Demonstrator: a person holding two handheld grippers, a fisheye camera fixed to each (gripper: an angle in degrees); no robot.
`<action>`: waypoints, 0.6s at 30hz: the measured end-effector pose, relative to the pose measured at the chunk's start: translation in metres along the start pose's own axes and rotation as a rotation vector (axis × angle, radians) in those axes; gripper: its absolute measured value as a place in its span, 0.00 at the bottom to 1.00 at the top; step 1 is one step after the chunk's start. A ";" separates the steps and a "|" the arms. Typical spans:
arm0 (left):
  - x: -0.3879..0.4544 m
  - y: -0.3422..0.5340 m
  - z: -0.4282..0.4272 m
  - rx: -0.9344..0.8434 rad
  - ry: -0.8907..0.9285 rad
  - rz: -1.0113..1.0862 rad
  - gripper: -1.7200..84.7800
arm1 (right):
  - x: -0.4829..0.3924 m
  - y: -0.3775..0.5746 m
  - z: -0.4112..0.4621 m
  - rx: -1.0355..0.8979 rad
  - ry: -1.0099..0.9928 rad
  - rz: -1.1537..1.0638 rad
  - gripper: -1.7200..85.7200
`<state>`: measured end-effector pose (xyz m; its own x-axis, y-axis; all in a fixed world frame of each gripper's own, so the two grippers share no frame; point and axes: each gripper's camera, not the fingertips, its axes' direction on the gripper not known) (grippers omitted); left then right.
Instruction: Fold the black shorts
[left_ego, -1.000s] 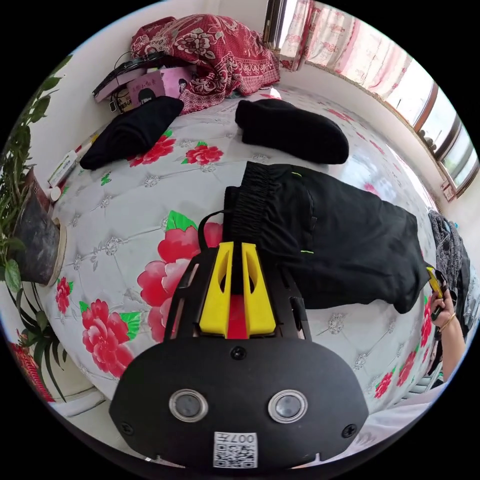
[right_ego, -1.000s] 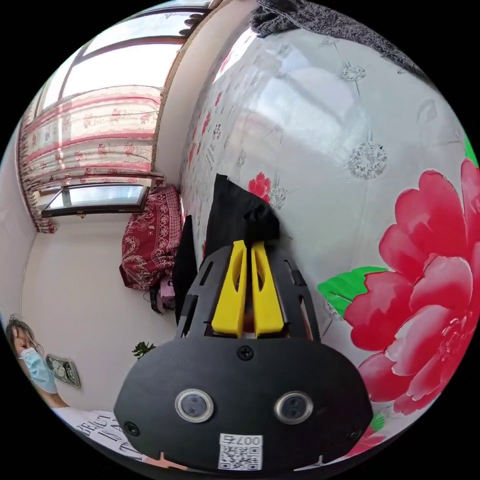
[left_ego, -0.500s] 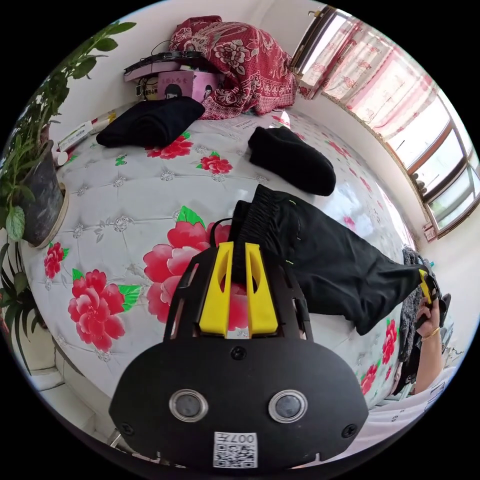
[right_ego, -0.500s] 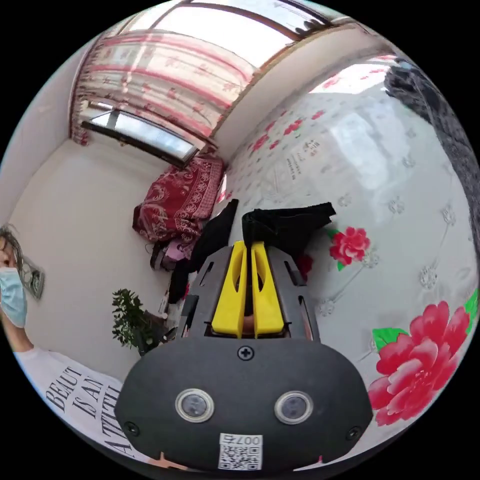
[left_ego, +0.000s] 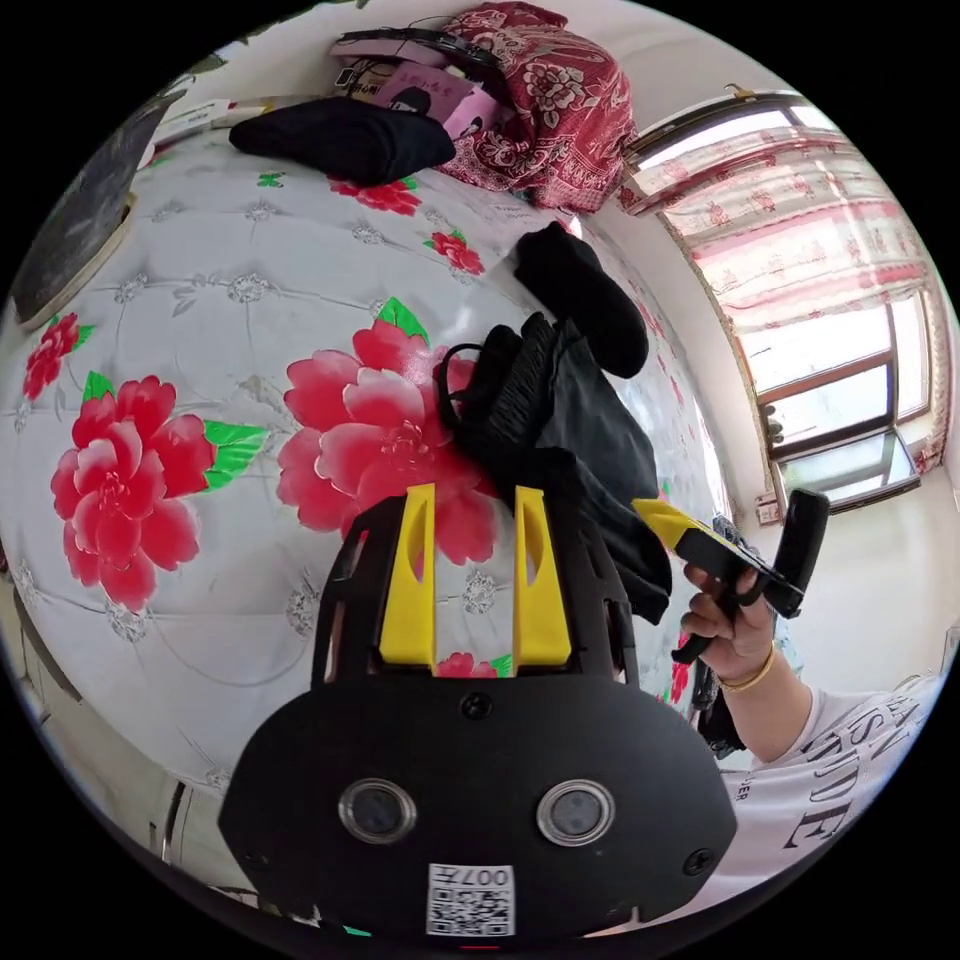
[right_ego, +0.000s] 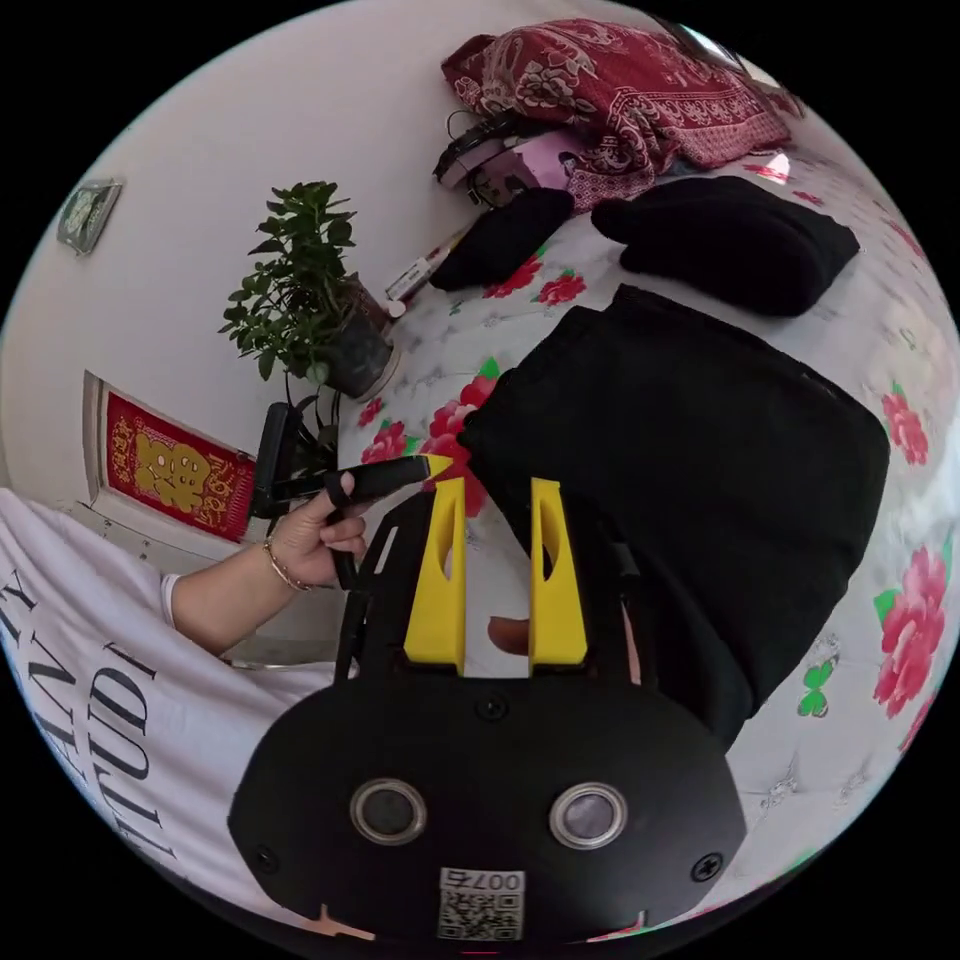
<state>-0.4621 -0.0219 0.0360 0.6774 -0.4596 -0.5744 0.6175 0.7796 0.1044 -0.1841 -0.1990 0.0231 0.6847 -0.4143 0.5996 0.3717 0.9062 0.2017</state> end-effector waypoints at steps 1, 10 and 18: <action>-0.010 -0.002 0.000 -0.015 0.032 -0.016 0.16 | 0.017 0.013 -0.023 0.057 0.026 0.059 0.09; -0.053 -0.032 0.006 0.029 0.347 -0.058 0.23 | 0.180 0.132 -0.096 0.252 -0.220 0.739 0.13; -0.054 -0.065 0.018 -0.044 0.361 -0.047 0.22 | 0.191 0.120 -0.058 0.129 -0.390 0.715 0.10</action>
<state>-0.5313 -0.0553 0.0746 0.4595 -0.3213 -0.8281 0.6214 0.7824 0.0413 0.0276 -0.1740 0.1172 0.4529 0.3038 0.8382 -0.1623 0.9526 -0.2575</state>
